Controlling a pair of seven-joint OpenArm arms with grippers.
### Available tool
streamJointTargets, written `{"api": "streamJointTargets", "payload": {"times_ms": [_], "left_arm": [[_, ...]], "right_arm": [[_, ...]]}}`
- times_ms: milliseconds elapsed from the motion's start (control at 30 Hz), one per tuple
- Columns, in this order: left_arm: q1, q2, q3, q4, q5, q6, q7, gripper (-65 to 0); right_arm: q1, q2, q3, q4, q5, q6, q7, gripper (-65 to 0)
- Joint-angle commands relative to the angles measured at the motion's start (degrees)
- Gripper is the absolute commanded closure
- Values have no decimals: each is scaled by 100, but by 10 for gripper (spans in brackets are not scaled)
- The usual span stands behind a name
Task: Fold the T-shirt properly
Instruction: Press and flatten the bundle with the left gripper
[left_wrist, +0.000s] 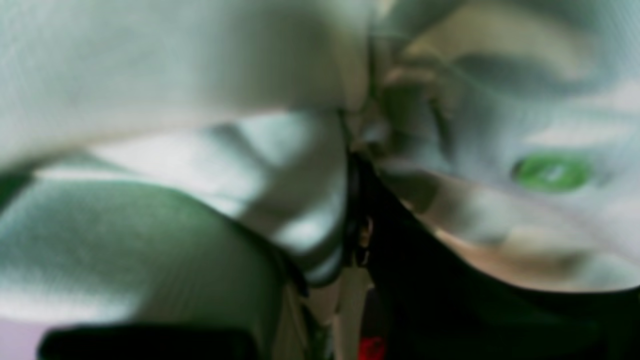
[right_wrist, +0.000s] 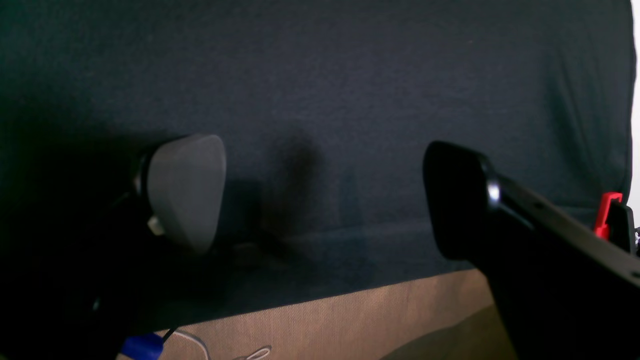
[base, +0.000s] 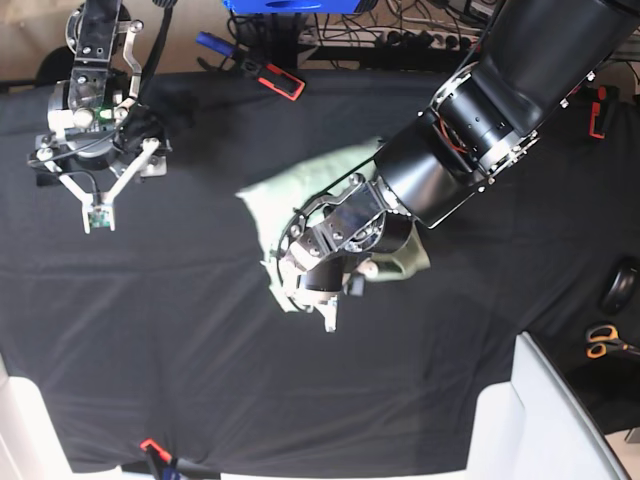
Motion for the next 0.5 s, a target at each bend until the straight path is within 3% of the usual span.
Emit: {"api": "streamJointTargets", "payload": {"times_ms": [0, 67, 467], "left_arm": [[-179, 50, -31, 72, 320, 18, -42, 0], [-179, 41, -31, 63, 592, 18, -235, 0], [-188, 366, -989, 72, 610, 18, -578, 0]], "right_arm": [[29, 5, 79, 104, -43, -29, 73, -595], [29, 5, 141, 104, -43, -29, 73, -595], [29, 5, 132, 95, -43, -29, 64, -595]]}}
